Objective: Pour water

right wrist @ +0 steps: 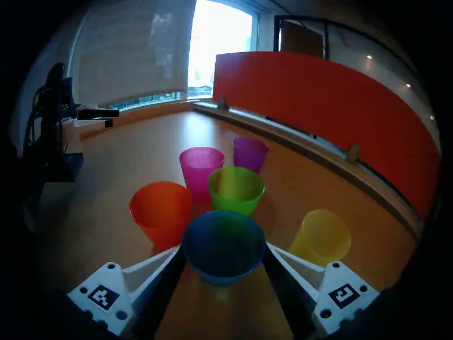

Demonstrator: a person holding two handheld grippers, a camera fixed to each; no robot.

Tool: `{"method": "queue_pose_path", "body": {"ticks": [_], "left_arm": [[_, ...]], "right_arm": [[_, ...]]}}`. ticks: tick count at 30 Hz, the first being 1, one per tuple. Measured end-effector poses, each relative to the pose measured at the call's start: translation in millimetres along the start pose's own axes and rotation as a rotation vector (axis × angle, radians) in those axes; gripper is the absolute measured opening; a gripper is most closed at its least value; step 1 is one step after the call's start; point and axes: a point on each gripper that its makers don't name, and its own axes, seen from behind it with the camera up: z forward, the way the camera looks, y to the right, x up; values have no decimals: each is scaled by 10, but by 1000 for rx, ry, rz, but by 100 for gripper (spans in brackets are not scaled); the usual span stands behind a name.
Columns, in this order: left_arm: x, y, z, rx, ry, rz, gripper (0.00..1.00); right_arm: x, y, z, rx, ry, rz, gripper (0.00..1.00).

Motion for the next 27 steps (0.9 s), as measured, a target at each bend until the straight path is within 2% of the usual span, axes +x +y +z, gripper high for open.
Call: {"method": "queue_pose_path", "body": {"ticks": [12, 21, 27], "left_arm": [[30, 2, -17, -2, 7, -1, 90], [92, 40, -54, -14, 15, 1, 90], [114, 108, -54, -34, 17, 6, 90]], "right_arm": [[51, -15, -54, -16, 36, 33, 92], [308, -117, -254, -42, 139, 45, 92], [510, -191, -381, -70, 225, 57, 92]]}}
